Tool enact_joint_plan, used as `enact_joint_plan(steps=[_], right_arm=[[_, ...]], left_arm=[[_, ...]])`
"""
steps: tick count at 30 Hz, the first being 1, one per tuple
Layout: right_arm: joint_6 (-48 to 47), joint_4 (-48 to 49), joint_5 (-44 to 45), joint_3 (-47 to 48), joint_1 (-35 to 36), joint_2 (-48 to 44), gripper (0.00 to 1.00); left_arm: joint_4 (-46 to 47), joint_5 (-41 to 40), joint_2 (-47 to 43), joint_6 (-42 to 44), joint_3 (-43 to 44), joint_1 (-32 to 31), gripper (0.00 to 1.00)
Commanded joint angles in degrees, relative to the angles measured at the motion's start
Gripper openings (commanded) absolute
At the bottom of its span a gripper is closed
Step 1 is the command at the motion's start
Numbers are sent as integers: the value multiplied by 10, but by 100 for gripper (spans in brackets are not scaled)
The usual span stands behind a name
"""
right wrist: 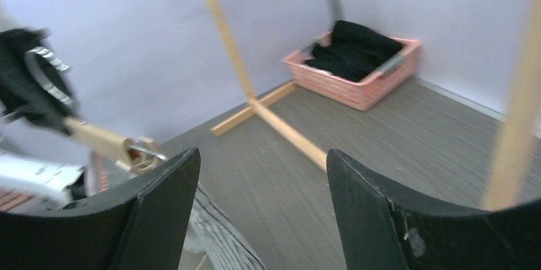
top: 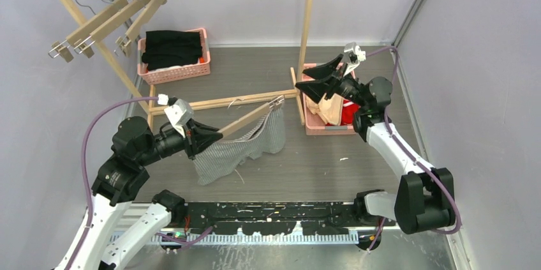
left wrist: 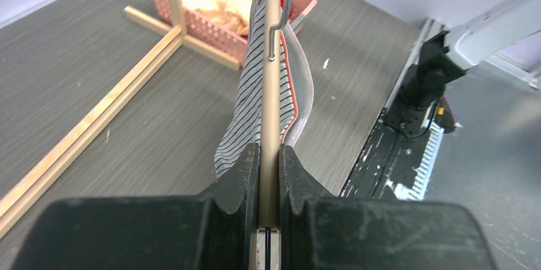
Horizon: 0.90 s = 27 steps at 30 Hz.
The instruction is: Remove the underwear clipped to the hanger
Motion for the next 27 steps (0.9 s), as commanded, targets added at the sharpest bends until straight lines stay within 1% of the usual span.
enact_joint_plan(steps=[1, 3, 5, 9, 16, 21, 27], right_arm=[[183, 252, -146, 9, 5, 28, 78], [213, 295, -155, 4, 6, 31, 78], [213, 295, -157, 2, 6, 23, 78], [175, 241, -156, 6, 9, -7, 78], [133, 177, -154, 12, 28, -48, 78], [81, 110, -148, 22, 54, -56, 78], [55, 84, -142, 30, 58, -60, 78]], left_arm=[[135, 71, 20, -46, 5, 1, 0], [167, 86, 33, -73, 2, 1, 0], [189, 101, 49, -95, 5, 1, 0], [197, 102, 74, -112, 15, 1, 0], [212, 98, 79, -129, 16, 1, 0], [235, 120, 87, -150, 18, 1, 0], [238, 138, 84, -166, 23, 1, 0]])
